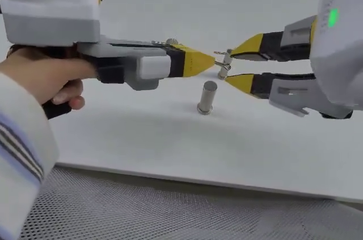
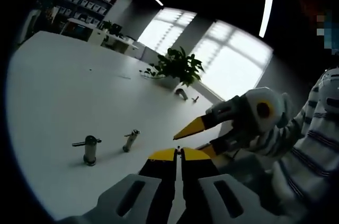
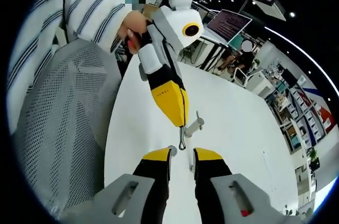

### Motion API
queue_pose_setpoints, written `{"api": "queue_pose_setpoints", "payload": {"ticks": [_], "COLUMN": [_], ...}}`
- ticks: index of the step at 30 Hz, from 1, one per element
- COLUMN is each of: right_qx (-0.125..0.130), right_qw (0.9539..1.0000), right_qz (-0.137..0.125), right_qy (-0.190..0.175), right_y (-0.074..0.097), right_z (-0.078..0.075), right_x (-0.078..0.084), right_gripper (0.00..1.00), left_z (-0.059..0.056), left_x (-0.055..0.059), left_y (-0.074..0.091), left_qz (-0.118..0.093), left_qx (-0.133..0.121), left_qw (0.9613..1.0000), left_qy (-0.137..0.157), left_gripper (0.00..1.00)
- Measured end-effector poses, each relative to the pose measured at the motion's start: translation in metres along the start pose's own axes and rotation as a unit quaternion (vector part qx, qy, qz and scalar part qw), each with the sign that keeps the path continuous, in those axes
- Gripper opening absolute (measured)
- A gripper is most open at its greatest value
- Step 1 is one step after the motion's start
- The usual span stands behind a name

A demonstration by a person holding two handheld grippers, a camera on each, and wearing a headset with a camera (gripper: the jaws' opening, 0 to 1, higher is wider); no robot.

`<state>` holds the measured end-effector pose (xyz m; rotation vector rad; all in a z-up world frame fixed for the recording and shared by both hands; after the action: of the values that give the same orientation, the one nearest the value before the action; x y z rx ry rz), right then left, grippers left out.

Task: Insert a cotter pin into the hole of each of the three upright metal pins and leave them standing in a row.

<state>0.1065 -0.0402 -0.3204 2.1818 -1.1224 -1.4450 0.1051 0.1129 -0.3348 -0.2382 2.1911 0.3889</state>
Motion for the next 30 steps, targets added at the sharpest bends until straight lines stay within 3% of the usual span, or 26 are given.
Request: {"api": "queue_pose_setpoints", "payload": {"ticks": [5,8,16,21,24,27,30], "right_qx": [-0.019,-0.037,-0.041,-0.051,-0.053,-0.056,-0.063], "right_qw": [0.9976,0.9922,0.9907,0.9898,0.9896,0.9894,0.9891], "right_qz": [-0.016,-0.035,-0.035,-0.036,-0.035,-0.034,-0.032], "right_qy": [-0.064,-0.114,-0.125,-0.128,-0.129,-0.130,-0.129], "right_y": [-0.001,-0.002,-0.003,-0.002,-0.001,0.000,0.000], "right_z": [-0.002,-0.002,-0.002,0.003,0.005,0.006,0.006], "right_x": [0.005,0.007,0.011,0.012,0.012,0.012,0.013], "right_gripper": [0.12,0.12,0.05,0.00,0.00,0.00,0.00], "left_z": [-0.002,-0.005,-0.004,-0.001,-0.001,-0.002,-0.001], "left_x": [-0.003,-0.004,-0.004,-0.004,-0.002,0.002,0.004], "left_y": [0.000,0.000,0.001,0.001,0.001,0.001,0.000], "left_qz": [0.014,0.008,0.031,0.034,0.048,0.069,0.080], "left_qx": [0.009,0.020,0.030,0.040,0.041,0.041,0.042], "left_qw": [0.9973,0.9957,0.9886,0.9870,0.9842,0.9781,0.9746], "left_qy": [-0.072,-0.090,-0.144,-0.152,-0.165,-0.192,-0.205], "left_gripper": [0.00,0.00,0.00,0.00,0.00,0.00,0.00]}}
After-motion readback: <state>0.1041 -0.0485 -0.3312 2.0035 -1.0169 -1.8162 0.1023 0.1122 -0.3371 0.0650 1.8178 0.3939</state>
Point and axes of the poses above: the centre of the closed fingertips' face, and the gripper's own axes: y roughly backward along the fingers, z roughly to its left, x roughly out of its underside, the point moved 9 cm from there along y, roughly backward along the fingers, and after that the axes turned 4 degrees about x, right-handed, at the moved point
